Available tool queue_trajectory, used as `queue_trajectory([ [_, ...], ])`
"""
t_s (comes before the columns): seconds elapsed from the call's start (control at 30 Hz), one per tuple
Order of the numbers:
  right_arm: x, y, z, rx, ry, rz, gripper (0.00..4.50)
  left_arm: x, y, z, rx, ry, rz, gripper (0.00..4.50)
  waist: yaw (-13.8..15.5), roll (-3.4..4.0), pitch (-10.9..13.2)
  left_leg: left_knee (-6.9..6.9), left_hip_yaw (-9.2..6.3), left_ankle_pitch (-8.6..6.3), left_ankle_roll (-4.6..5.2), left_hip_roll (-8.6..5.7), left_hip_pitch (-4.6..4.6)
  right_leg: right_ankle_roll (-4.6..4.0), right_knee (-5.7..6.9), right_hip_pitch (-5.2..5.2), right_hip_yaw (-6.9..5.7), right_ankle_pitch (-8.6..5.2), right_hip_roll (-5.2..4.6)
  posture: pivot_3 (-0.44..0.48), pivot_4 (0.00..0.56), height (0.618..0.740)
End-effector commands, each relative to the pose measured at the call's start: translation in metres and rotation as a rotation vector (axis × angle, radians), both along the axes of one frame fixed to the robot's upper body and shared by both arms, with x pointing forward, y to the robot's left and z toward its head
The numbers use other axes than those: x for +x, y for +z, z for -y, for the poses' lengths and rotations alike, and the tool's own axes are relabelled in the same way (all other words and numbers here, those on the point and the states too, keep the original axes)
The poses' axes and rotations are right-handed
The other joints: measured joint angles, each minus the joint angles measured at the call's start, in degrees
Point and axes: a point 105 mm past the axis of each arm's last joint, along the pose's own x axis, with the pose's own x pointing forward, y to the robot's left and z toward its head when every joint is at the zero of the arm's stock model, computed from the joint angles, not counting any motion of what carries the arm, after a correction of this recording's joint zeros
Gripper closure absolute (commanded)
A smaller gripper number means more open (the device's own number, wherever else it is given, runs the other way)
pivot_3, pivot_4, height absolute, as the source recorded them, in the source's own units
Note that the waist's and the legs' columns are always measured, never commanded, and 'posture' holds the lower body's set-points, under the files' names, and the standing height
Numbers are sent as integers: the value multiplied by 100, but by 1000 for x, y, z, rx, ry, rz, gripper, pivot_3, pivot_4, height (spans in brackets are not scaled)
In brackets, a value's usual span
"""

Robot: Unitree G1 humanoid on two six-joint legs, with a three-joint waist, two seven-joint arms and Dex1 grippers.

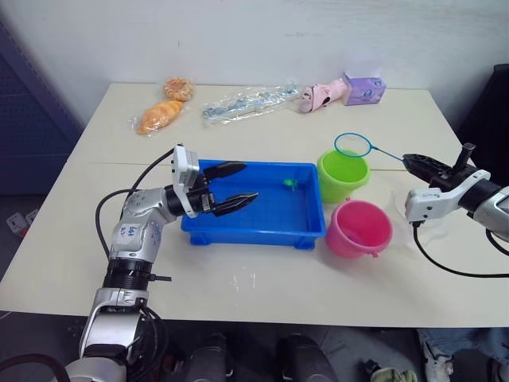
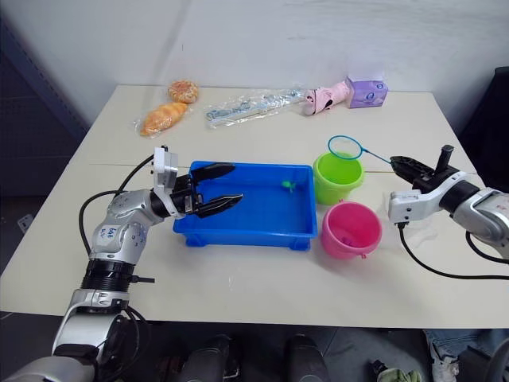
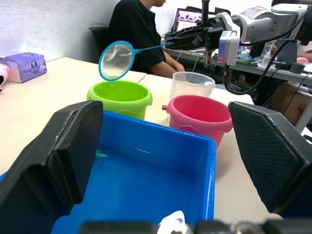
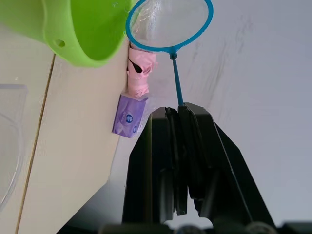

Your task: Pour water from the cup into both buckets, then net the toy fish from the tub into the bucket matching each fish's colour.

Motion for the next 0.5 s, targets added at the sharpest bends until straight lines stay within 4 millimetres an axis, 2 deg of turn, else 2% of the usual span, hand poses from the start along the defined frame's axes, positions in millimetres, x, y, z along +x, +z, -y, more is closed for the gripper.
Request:
queue_trajectory([
  [0.03,-7,40,-21,328,86,-2,4500,1,11,-12,24,15,54,72,-19,0,0,0,0,0,0,0,0,0,0,1,1,0,1,0,150,740],
  [0.07,-8,41,-26,371,101,-34,4500,1,10,-15,30,19,53,72,-26,0,0,0,1,0,0,2,0,0,0,1,1,0,4,0,150,740],
  [0.1,-8,46,-36,494,117,-95,4500,2,9,-21,46,29,49,72,-23,0,0,0,0,0,0,5,1,0,1,1,1,0,6,0,150,740],
  [0.13,-8,46,-46,724,110,-237,4500,4,7,-30,65,44,39,72,-17,0,0,-1,-3,0,-1,8,1,0,2,2,-1,0,9,0,150,740],
  [0.2,-17,31,-75,1014,130,-574,4500,5,5,-41,93,62,29,72,-3,0,0,0,-9,1,-1,15,1,0,2,5,-3,0,11,0,150,740],
  [0.23,-23,24,-87,1081,128,-697,4500,6,5,-44,101,66,29,72,12,0,0,1,-16,0,0,15,1,-1,3,7,-6,0,10,0,150,740],
  [0.33,-40,13,-113,1153,109,-912,4500,7,5,-51,112,75,31,72,40,0,0,3,-29,-4,7,15,-4,-4,-3,12,-15,2,3,0,150,740],
  [0.4,-58,-3,-136,1222,92,-1141,4500,7,5,-55,123,79,33,72,71,-1,0,5,-33,-10,17,5,-6,-4,-8,14,-21,2,-11,0,150,740],
  [0.5,-57,-16,-148,1311,-13,-1178,4500,6,4,-58,138,78,35,72,80,-8,-2,3,-36,-14,22,4,-9,-6,-18,16,-24,3,-16,0,150,740],
])
